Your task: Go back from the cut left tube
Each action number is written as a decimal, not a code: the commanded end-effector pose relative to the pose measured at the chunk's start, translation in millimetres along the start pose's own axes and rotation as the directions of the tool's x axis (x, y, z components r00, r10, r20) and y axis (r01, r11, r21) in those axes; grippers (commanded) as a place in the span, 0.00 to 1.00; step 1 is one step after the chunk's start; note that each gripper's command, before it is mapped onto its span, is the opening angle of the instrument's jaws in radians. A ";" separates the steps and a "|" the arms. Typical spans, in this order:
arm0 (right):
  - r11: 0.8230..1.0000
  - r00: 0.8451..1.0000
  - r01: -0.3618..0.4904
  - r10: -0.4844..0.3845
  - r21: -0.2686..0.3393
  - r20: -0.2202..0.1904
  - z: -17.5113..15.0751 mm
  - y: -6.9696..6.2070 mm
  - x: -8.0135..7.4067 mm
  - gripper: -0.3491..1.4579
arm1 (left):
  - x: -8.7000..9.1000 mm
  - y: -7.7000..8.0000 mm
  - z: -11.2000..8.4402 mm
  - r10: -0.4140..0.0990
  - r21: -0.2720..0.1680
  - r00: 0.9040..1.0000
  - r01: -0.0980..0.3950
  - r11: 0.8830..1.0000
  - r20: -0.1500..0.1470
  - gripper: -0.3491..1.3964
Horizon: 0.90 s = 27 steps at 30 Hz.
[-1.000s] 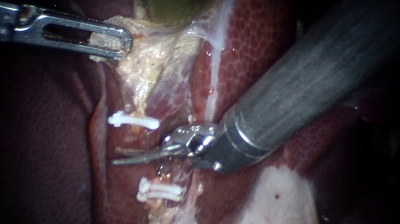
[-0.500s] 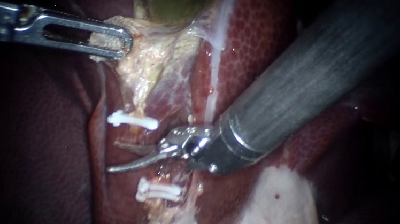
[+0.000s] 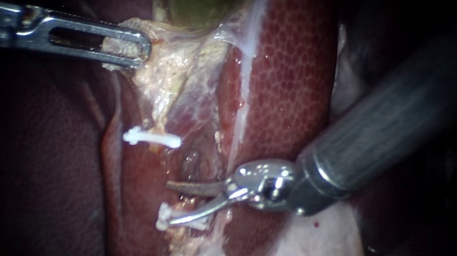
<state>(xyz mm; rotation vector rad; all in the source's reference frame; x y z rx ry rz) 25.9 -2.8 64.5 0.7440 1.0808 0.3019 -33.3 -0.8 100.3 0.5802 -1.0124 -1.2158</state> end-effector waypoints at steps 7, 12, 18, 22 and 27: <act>0.997 0.999 0.054 -0.054 -0.050 0.000 -6.4 0.0 1.5 0.99 | 0.0 0.2 0.1 0.001 0.000 1.000 -0.001 1.000 0.000 0.00; 0.993 0.997 0.075 -0.075 -0.094 0.005 -9.8 -0.2 2.7 0.99 | 0.1 0.2 0.2 0.001 0.000 1.000 -0.001 1.000 0.000 0.00; 0.985 0.995 0.105 -0.103 -0.137 0.016 -12.6 -1.0 4.4 0.99 | 0.2 0.3 0.3 0.002 0.000 1.000 -0.002 1.000 0.001 0.00; 0.980 0.993 0.116 -0.115 -0.161 0.017 -14.2 -1.7 5.6 0.99 | 0.3 0.4 0.4 0.002 -0.001 1.000 -0.002 1.000 0.001 0.00; 0.975 0.992 0.126 -0.124 -0.183 0.022 -15.6 -2.3 6.4 0.99 | 0.7 0.4 1.0 0.004 -0.005 1.000 -0.004 1.000 0.005 0.00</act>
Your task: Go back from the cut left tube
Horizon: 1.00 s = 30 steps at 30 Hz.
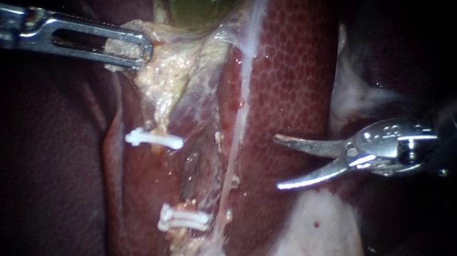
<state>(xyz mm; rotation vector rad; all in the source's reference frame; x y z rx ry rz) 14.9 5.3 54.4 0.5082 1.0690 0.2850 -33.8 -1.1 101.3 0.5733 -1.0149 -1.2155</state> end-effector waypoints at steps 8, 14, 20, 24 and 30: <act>1.000 1.000 0.001 -0.001 -0.003 -0.008 -0.4 -0.2 0.2 0.99 | 1.1 0.3 2.2 0.006 -0.010 1.000 -0.006 1.000 0.009 0.00; 1.000 1.000 0.001 -0.001 -0.003 -0.008 -0.4 -0.2 0.2 0.99 | 1.7 0.6 4.7 0.011 -0.012 1.000 -0.011 1.000 -0.009 0.00; 1.000 1.000 0.001 -0.001 -0.003 -0.008 -0.4 -0.3 0.3 0.99 | 2.6 0.9 6.5 0.017 -0.012 1.000 -0.017 1.000 -0.024 0.00; 1.000 1.000 0.000 0.000 -0.004 -0.011 -0.4 -0.4 0.4 0.99 | 2.8 1.0 7.0 0.018 -0.012 0.999 -0.019 1.000 -0.031 0.00; 1.000 1.000 0.000 0.000 -0.004 -0.011 -0.3 -0.5 0.5 0.99 | 2.9 0.8 7.4 0.019 -0.011 0.999 -0.019 1.000 -0.031 0.00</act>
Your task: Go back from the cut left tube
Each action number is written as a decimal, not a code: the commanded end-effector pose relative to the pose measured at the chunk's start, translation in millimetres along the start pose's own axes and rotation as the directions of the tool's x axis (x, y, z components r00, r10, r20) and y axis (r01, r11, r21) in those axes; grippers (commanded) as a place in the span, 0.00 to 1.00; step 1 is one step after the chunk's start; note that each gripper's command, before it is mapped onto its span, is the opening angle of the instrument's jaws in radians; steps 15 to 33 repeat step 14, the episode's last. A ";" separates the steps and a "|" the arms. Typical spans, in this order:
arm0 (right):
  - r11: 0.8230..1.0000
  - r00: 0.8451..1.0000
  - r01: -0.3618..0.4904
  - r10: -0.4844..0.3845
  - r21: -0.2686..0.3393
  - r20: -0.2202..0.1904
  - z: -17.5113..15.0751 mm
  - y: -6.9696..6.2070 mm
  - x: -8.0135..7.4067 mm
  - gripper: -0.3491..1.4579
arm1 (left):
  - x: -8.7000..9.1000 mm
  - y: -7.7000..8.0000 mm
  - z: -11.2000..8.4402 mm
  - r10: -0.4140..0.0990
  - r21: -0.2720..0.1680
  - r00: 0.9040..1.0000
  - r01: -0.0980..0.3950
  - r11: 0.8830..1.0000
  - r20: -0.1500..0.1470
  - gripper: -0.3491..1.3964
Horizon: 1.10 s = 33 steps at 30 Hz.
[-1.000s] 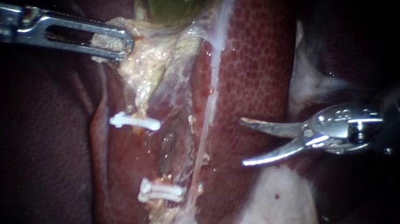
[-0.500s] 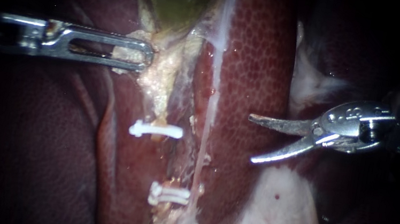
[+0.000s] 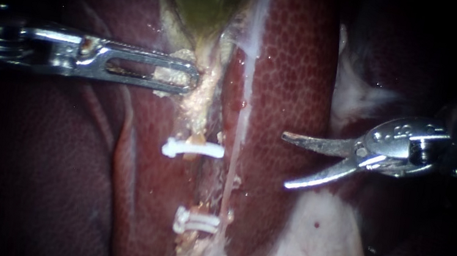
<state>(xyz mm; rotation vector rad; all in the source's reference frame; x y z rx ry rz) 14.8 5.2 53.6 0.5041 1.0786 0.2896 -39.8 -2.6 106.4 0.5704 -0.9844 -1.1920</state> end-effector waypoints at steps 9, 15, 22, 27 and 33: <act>1.000 1.000 0.005 -0.005 -0.001 -0.003 -0.1 -0.1 0.1 0.99 | 0.0 -0.1 0.0 0.000 0.000 1.000 0.000 1.000 0.000 0.00; 1.000 1.000 0.005 -0.005 -0.002 -0.006 -0.1 -0.2 0.2 0.99 | 0.0 -0.1 0.1 0.000 0.000 1.000 0.000 1.000 0.000 0.00; 1.000 1.000 0.005 -0.005 -0.002 -0.006 -0.1 -0.2 0.2 0.99 | 0.0 -0.1 0.1 0.000 0.000 1.000 0.000 1.000 0.000 0.00; 1.000 1.000 0.005 -0.005 -0.002 -0.006 -0.1 -0.2 0.2 0.99 | 0.0 -0.1 0.1 0.000 0.000 1.000 0.000 1.000 0.000 0.00; 1.000 1.000 0.005 -0.005 -0.002 -0.006 -0.1 -0.2 0.2 0.99 | 0.0 -0.1 0.1 0.000 0.000 1.000 0.000 1.000 0.000 0.00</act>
